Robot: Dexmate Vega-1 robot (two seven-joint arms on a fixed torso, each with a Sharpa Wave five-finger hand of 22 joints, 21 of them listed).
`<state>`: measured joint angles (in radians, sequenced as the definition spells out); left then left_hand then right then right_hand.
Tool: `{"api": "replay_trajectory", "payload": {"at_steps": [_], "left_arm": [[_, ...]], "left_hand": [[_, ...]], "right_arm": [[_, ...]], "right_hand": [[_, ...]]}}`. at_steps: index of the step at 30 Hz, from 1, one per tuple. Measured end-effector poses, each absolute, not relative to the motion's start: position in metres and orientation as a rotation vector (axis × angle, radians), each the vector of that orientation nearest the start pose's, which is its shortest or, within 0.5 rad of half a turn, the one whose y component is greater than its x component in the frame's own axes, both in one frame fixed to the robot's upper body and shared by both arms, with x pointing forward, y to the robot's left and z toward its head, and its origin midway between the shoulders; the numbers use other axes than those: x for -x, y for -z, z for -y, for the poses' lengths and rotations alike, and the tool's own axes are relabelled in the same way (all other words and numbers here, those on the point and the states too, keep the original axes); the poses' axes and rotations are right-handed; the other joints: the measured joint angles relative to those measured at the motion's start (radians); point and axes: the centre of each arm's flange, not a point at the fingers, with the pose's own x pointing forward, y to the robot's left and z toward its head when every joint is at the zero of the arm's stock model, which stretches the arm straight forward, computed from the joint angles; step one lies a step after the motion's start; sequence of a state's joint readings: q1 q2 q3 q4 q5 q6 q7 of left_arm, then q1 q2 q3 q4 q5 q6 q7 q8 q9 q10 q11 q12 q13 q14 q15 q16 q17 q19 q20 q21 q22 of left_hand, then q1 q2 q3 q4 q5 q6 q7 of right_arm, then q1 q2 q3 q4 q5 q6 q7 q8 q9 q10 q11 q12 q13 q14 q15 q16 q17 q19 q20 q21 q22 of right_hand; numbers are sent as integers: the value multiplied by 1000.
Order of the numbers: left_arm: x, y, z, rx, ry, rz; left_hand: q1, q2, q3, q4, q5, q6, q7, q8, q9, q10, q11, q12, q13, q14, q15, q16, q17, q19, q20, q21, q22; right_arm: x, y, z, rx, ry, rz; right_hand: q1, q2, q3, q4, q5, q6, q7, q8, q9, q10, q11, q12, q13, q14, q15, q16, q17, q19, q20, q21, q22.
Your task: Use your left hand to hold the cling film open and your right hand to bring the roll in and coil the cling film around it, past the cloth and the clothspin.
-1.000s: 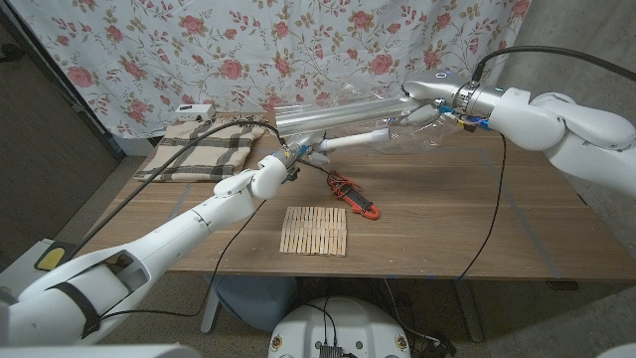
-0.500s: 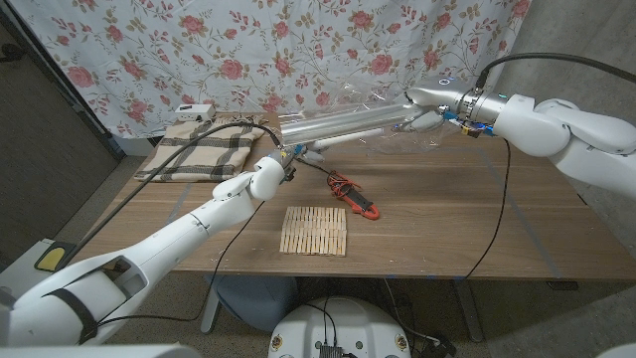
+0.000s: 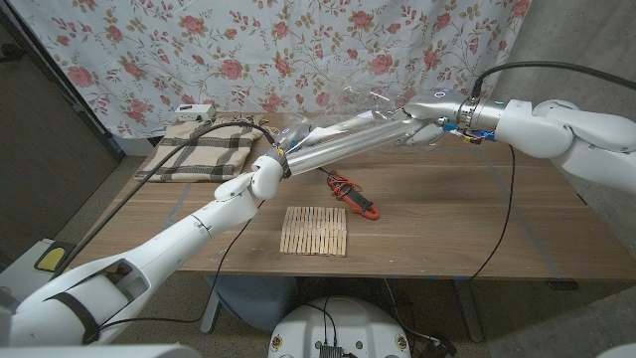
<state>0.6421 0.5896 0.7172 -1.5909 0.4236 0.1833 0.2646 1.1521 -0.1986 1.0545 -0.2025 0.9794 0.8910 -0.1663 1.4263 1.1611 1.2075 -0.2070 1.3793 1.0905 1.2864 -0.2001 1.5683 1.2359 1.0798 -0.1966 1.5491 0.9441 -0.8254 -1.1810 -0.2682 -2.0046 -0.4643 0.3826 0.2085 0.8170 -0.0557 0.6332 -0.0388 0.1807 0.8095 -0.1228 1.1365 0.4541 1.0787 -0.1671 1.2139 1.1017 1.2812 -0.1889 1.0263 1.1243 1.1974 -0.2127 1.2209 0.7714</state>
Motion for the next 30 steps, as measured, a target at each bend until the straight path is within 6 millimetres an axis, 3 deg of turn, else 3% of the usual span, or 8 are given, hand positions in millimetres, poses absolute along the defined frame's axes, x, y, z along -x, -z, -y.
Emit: {"api": "replay_trajectory", "payload": {"at_steps": [30], "left_arm": [[-625, -43, -158, -1053, -143, 803]], "left_hand": [[18, 5, -19, 5, 0, -5, 5, 2, 0, -1, 0, 0, 0, 0, 0, -8, -5, 0, 0, 0, -4]], "right_arm": [[-485, -92, 239, 2032, -430, 937]], "right_hand": [[-1, 2, 3, -14, 0, 5, 5, 8, -5, 2, 2, 0, -1, 0, 0, 0, 0, -16, -1, 17, 0]]}}
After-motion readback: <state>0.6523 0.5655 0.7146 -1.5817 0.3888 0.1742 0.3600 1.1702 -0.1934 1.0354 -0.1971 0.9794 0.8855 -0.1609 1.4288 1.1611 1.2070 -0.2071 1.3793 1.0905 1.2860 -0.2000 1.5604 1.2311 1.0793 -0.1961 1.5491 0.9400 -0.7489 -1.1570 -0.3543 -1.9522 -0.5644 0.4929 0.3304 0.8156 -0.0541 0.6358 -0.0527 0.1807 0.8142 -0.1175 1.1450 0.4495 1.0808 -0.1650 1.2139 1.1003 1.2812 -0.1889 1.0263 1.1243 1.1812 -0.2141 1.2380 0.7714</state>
